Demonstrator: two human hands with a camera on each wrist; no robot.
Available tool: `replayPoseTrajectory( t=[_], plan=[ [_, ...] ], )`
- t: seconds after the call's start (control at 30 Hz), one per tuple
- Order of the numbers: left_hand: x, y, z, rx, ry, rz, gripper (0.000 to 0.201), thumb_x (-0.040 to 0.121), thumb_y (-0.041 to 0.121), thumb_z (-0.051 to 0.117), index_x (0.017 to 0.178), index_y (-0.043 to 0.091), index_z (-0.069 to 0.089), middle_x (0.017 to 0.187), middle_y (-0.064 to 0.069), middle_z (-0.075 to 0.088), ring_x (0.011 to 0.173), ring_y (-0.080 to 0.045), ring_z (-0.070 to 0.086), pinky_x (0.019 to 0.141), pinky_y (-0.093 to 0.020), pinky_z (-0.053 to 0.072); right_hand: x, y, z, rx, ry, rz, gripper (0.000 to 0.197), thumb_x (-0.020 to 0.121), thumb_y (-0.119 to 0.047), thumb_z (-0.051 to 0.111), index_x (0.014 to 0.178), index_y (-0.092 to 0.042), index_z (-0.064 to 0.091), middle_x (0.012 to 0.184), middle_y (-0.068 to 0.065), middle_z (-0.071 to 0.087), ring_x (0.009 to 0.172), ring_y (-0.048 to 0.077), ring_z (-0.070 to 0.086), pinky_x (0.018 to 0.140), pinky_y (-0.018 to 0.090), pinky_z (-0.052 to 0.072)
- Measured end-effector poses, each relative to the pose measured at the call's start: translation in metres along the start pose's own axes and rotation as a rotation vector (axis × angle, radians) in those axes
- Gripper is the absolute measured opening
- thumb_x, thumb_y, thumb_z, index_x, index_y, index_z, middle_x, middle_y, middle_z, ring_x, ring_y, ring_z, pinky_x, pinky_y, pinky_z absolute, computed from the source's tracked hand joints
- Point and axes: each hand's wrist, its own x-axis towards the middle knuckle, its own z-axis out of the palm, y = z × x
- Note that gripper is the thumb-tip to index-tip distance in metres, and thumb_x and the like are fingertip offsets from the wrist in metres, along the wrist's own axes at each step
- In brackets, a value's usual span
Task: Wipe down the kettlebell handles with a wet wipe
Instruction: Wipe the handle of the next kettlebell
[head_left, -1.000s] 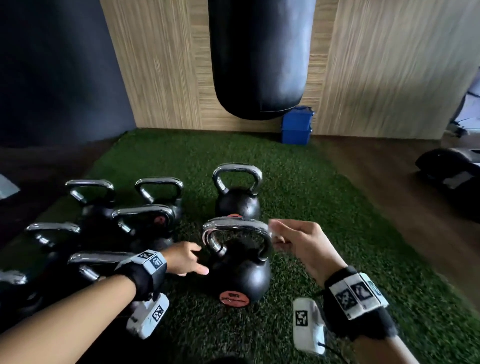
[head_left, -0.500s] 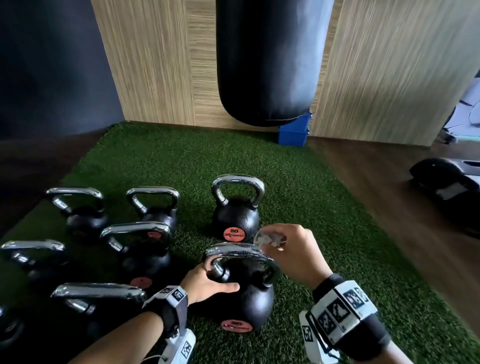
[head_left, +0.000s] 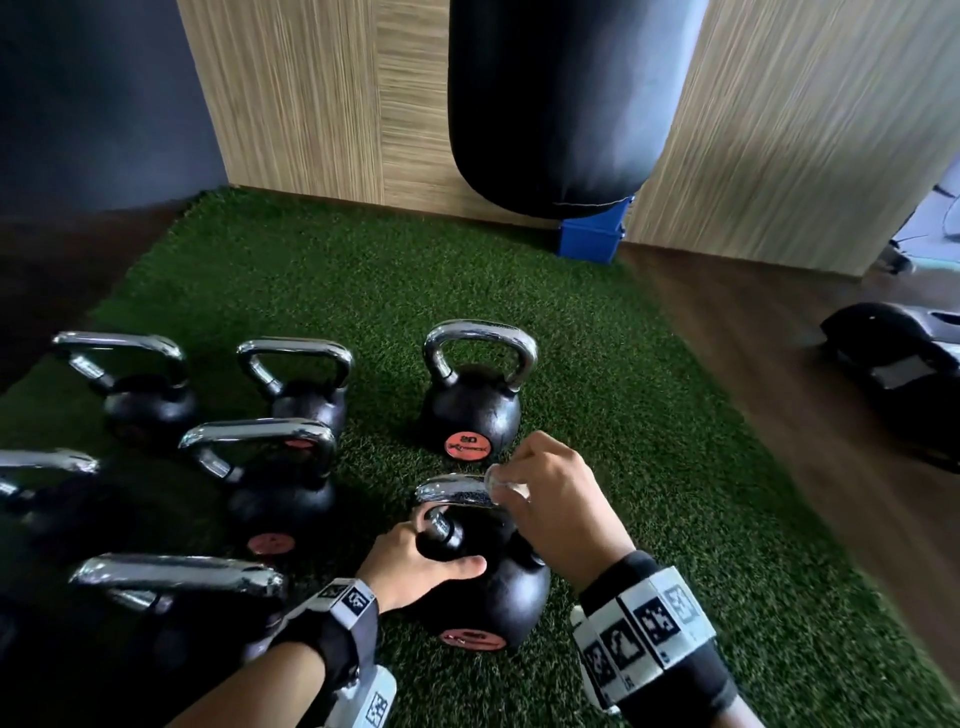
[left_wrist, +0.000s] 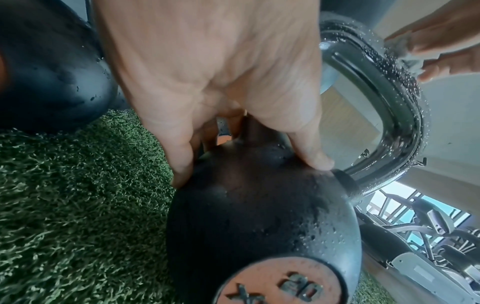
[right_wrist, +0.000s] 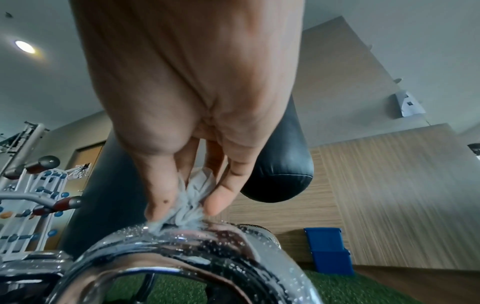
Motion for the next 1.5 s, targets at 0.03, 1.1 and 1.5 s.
replayPoseTrajectory(
  t=[0.03,1.1,1.5],
  plan=[
    [0.0,0.0,0.0,0.002,-0.003,-0.005,0.111,0.037,0.095,0.068,0.129,0.035,0.057,0.125,0.011,0.069,0.121,-0.012,0.063,0.107,-0.026,0.046,-0.001,0.0,0.0,-0.001,-0.013,-0.009,0.014,0.092,-0.014,0.066,0.089,-0.015,0.08,0.098,0.001,0.057,0.082,0.016,0.058,0.077,0.025,0.049],
    [-0.007,0.007,0.0,0.027,-0.008,-0.023,0.091,0.062,0.078,0.078,0.138,0.038,0.049,0.136,0.01,0.062,0.128,-0.016,0.058,0.103,-0.019,0.038,-0.027,0.058,-0.016,0.022,-0.009,0.384,0.014,0.08,-0.009,0.081,0.093,-0.012,0.08,0.091,-0.001,0.077,0.073,0.002,0.065,0.051,0.005,0.043],
    [-0.012,0.013,0.0,0.061,0.008,-0.061,0.094,0.063,0.078,0.077,0.141,0.034,0.047,0.137,0.003,0.062,0.129,-0.02,0.058,0.104,-0.021,0.039,-0.033,0.093,0.001,0.246,-0.027,0.382,0.013,0.073,-0.001,0.083,0.078,-0.011,0.076,0.082,0.003,0.074,0.077,0.017,0.069,0.067,0.02,0.052]
  ],
)
